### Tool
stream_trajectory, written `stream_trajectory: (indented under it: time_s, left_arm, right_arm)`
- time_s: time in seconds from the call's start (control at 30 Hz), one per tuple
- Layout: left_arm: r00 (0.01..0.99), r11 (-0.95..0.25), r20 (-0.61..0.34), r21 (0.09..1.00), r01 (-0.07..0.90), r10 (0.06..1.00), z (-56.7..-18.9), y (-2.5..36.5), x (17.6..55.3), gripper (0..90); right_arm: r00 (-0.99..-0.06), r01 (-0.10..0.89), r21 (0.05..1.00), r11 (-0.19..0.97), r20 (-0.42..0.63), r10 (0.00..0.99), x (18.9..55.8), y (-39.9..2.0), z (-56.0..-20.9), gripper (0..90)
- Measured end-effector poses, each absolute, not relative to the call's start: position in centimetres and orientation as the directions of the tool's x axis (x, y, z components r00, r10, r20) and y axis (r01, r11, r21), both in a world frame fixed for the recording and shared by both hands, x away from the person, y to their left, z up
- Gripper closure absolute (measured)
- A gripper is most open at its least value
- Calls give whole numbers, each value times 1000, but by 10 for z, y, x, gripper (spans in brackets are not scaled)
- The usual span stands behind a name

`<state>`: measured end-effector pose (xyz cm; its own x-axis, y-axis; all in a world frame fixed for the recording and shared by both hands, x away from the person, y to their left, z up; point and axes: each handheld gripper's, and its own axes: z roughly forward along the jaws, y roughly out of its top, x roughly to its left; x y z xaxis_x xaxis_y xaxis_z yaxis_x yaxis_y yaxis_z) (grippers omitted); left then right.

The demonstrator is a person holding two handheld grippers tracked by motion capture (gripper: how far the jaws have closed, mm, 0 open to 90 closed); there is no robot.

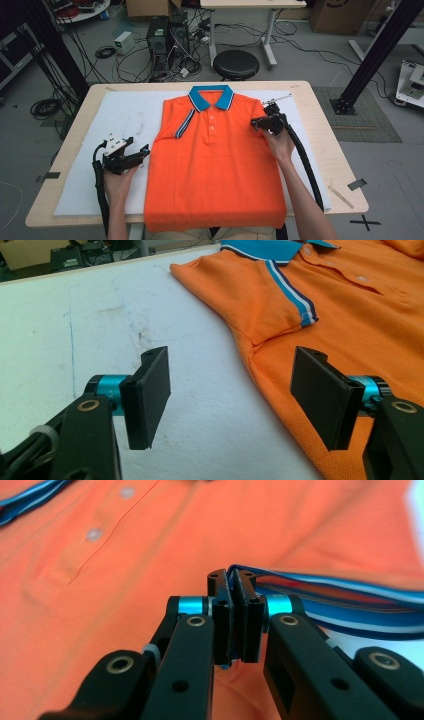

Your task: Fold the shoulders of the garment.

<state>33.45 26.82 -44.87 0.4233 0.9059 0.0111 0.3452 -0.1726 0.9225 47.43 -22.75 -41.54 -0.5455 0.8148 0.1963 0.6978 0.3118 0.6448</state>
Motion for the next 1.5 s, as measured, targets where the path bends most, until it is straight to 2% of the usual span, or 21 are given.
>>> stream_trajectory:
  time_s: [0.1,0.13,0.2,0.23,0.3,0.37,0.4,0.43,0.47,0.5,0.63,0.73,0.77,0.87,0.9,0.93,0.97,1.3,1.37,1.5]
  left_arm:
    - [424,-175,12,922,346,905,-449,268,335,325]
    - [425,-176,13,922,346,905,-449,268,334,325]
    - [425,-172,10,923,344,905,-449,268,334,325]
    - [424,-173,11,923,344,905,-449,268,334,325]
    - [424,-175,13,923,344,905,-449,268,335,325]
    - [428,-185,20,919,348,904,-449,267,335,325]
    - [428,-185,20,919,348,904,-449,267,335,324]
    - [425,-186,21,918,350,905,-449,267,335,325]
    - [425,-186,21,918,350,905,-449,267,335,325]
    - [424,-187,23,918,349,905,-449,266,335,325]
    - [425,-191,26,917,350,905,-449,266,335,325]
    - [424,-189,26,918,349,905,-449,266,335,325]
    - [425,-191,26,917,350,905,-449,266,335,325]
    - [424,-193,28,917,350,905,-449,266,335,325]
    - [426,-196,30,916,351,904,-449,265,335,325]
    - [426,-196,30,916,351,904,-449,265,335,325]
    - [428,-202,35,914,352,903,-449,265,335,325]
    - [426,-211,44,911,354,904,-449,264,335,325]
    - [426,-213,46,911,353,903,-449,264,335,325]
    - [428,-211,44,912,352,903,-449,263,335,325]
  right_arm:
    - [-558,698,634,334,189,808,474,-220,-421,865]
    - [-566,696,628,349,181,804,475,-218,-424,837]
    - [-570,703,618,352,195,798,476,-215,-425,760]
    - [-570,694,635,340,195,798,475,-219,-420,642]
    - [-561,693,646,318,207,801,475,-223,-416,623]
    - [-521,685,683,253,216,826,476,-242,-401,520]
    - [-521,685,683,253,216,826,476,-242,-401,520]
    - [-479,689,688,227,198,855,478,-255,-393,486]
    - [-479,689,688,227,198,855,478,-255,-393,486]
    - [-436,709,680,190,210,875,483,-269,-391,479]
    - [-356,761,639,113,265,896,497,-291,-405,485]
    - [-339,783,617,83,310,888,504,-297,-415,499]
    - [-338,796,601,68,349,874,509,-298,-421,541]
    - [-358,804,589,80,372,857,514,-296,-428,794]
    - [-362,803,590,79,379,852,515,-294,-428,854]
    - [-362,803,590,79,379,852,515,-294,-428,854]
    - [-378,791,607,83,376,846,515,-290,-425,899]
    - [-490,718,681,144,348,799,516,-244,-395,900]
    - [-541,702,678,217,309,782,519,-222,-392,824]
    - [-554,694,677,245,284,782,520,-209,-392,629]
